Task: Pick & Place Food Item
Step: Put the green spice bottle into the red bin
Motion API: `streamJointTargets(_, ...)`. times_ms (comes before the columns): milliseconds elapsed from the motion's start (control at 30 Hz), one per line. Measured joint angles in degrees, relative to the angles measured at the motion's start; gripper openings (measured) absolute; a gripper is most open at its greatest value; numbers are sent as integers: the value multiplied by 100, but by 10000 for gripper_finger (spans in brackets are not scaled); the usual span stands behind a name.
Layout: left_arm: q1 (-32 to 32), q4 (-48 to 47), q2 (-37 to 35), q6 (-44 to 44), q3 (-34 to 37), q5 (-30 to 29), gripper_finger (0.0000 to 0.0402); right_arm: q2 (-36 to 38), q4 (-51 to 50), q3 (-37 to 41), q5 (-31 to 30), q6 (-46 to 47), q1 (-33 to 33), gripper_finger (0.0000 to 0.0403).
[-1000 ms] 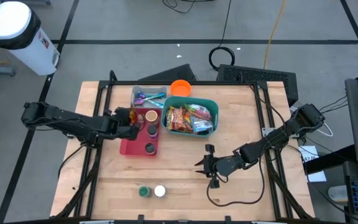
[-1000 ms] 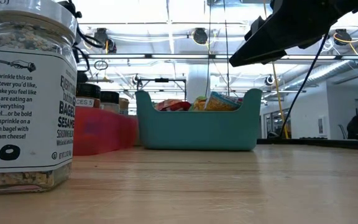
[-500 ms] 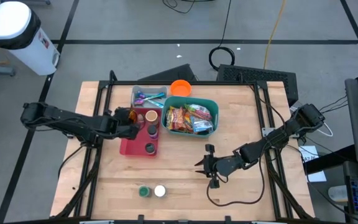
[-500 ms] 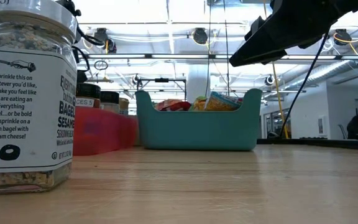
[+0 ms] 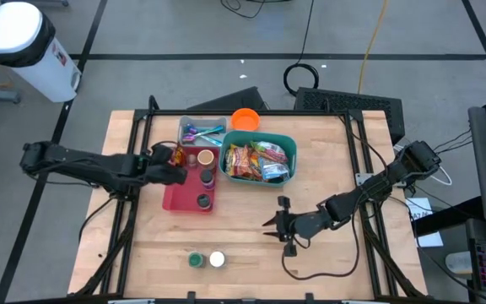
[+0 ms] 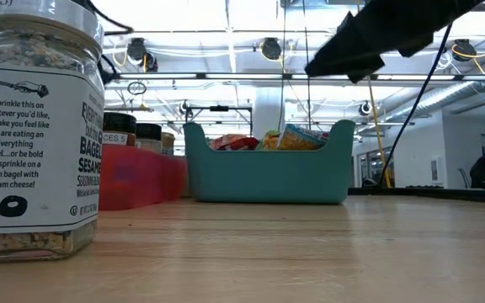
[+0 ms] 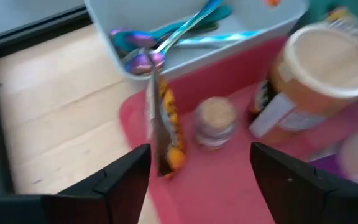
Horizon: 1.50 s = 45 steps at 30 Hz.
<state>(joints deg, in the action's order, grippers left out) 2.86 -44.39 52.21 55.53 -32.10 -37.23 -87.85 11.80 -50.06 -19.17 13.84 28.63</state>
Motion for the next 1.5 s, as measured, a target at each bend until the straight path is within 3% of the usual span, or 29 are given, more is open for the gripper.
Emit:
streamJointTargets(200, 237, 858, -263, -638, -2, 127, 285, -166, 1181, 70, 81, -299, 32, 112)
streamJointTargets(467, 663, 2005, -278, -1664, -2, 147, 281, -1137, 3446, 195, 1052, -852, 24, 112)
streamJointTargets(600, 867, 2150, -278, -1786, -2, 300, 282, -1250, 3447, 195, 1190, -857, -30, 112)
streamJointTargets(733, 1171, 2715, -278, -2307, -2, 1247, 282, -1226, 3407, 195, 1183, -856, -32, 112)
streamJointTargets(933, 2119, 3370, -270, -3011, -4, 2362, 282, -1140, 3179, 192, 1197, -858, -27, 112)
streamJointTargets(1033, 2791, 3540, -270, -3325, -4, 2315, 282, -1122, 3130, 192, 1190, -856, -27, 112)
streamJointTargets(1233, 3962, 4171, 135, -3786, -4, 1663, 282, -1126, 3124, 192, 1189, -856, -27, 112)
streamJointTargets(1500, 4393, 5000, 1312, -3783, -9, 1639, 282, -1126, 3118, 192, 1185, -856, -27, 112)
